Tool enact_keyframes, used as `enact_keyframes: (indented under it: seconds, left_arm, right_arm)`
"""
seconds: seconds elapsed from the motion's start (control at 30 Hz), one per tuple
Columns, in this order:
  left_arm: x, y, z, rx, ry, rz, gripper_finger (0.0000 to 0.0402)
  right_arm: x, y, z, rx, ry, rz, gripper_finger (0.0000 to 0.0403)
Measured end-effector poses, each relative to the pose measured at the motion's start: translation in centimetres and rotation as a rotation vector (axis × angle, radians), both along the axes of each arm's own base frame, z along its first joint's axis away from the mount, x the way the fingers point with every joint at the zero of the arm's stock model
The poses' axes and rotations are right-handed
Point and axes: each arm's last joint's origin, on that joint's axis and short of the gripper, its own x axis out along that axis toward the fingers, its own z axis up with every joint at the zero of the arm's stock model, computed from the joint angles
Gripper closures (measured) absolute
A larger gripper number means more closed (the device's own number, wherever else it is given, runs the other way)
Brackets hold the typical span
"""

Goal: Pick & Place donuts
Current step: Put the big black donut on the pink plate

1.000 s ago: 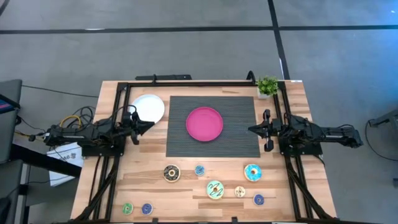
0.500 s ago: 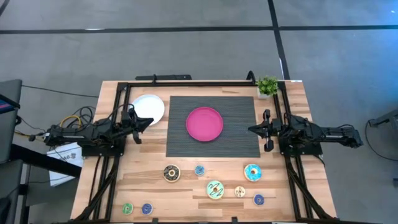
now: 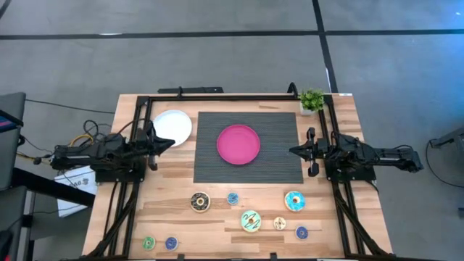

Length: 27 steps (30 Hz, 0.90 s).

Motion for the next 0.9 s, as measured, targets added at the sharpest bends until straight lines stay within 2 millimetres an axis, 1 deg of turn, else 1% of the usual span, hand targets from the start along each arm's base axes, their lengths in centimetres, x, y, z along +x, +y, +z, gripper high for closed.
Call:
enact_keyframes:
  seconds: [0.13,0.23,0.33,0.47,0.53,0.67,0.8,0.9]
  left_arm:
    - [-0.6,0.0,1.5,0.006,0.064,-0.013,0.0402]
    - [-0.7,-0.1,2.7,0.067,0.117,-0.059,0.0402]
    - [-0.4,-0.3,3.8,0.111,0.165,-0.122,0.0402]
    - [0.3,-0.4,4.8,0.102,0.261,-0.132,0.0402]
    - [0.9,-0.4,5.3,0.089,0.306,-0.134,0.0402]
    - [2.7,-0.9,6.1,0.071,0.371,-0.169,0.0402]
    - [5.0,-1.8,6.2,0.086,0.463,-0.148,0.0402]
    - [7.1,-2.7,6.1,0.041,0.506,-0.091,0.0402]
  right_arm:
    - [0.0,0.0,0.0,0.0,0.0,0.0,0.0403]
    - [0.0,0.0,0.0,0.0,-0.001,0.0,0.0403]
    - [0.0,0.0,0.0,0.0,0.0,0.0,0.0403]
    - [0.0,0.0,0.0,0.0,0.0,0.0,0.0403]
    - [0.0,0.0,0.0,0.0,0.0,0.0,0.0403]
    - [0.0,0.0,0.0,0.0,-0.001,0.0,0.0403]
    - [0.0,0.0,0.0,0.0,0.0,0.0,0.0403]
    - [0.0,0.0,0.0,0.0,0.0,0.0,0.0403]
